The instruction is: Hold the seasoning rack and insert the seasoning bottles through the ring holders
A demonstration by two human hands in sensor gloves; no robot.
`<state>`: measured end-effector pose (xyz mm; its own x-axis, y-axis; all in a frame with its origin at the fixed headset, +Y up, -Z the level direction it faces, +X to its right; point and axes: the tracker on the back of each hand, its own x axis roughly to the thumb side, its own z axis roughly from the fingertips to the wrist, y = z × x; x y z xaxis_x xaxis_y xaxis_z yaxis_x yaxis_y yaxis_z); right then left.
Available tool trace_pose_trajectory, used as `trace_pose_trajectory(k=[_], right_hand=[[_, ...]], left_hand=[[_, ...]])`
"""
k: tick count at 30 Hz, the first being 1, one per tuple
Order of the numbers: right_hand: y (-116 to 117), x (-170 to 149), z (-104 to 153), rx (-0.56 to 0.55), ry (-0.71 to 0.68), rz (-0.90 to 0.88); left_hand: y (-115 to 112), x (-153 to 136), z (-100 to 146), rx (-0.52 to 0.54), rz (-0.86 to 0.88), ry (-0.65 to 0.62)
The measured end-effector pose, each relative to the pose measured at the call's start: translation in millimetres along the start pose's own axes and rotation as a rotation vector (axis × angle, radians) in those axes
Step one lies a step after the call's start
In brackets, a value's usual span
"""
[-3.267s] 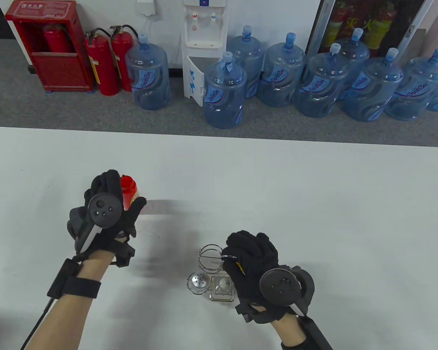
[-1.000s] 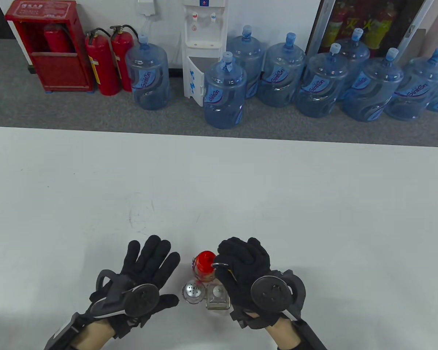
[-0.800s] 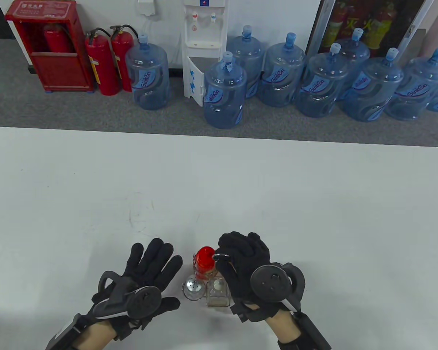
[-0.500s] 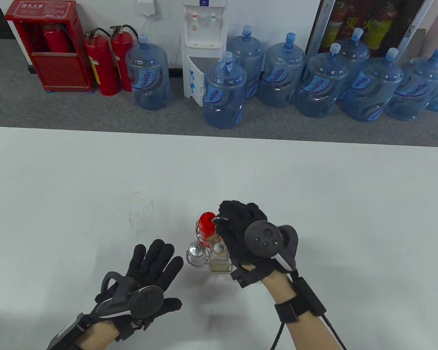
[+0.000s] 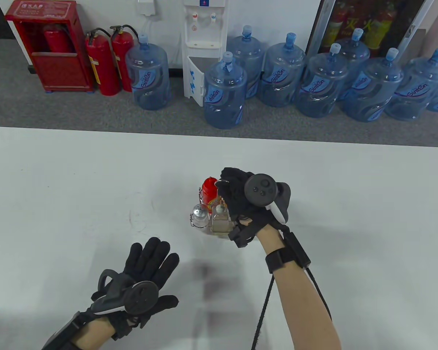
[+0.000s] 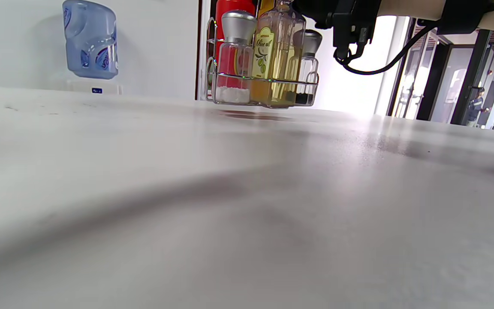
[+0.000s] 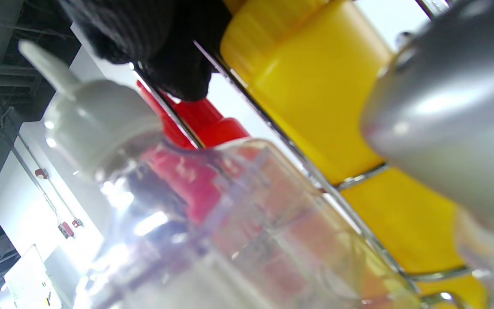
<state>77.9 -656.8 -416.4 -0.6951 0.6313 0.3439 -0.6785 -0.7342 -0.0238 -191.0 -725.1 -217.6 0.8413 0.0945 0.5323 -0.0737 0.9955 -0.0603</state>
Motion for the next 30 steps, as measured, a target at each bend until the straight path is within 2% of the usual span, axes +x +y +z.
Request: trace_pose_trajectory(k=[5, 10, 13, 16, 21, 25, 30], right_hand=[[9, -9, -3, 0.043, -0.001, -0.015], [11, -16, -3, 0.036, 0.017, -0.076], [6, -16, -3, 0.043, 0.034, -0.038], [-7, -13, 3, 0.019, 0.029, -0.075], [-39, 7, 33, -0.110, -0.092, 0.132], [-50, 22, 77, -0.114, -0.199, 0.266], [-52, 22, 126, -0.087, -0.233, 0.277]], left_hand=[[1, -1, 0, 0.002, 0.004, 0.003], [1, -2, 1, 0.011, -0.002, 0.003], [1, -2, 1, 0.015, 0.000, 0.005], [2, -4, 1, 0.026, -0.003, 0.010], [3, -6, 2, 0.038, 0.005, 0.020], [4, -6, 2, 0.046, 0.003, 0.020], [3, -6, 2, 0.049, 0.006, 0.023]])
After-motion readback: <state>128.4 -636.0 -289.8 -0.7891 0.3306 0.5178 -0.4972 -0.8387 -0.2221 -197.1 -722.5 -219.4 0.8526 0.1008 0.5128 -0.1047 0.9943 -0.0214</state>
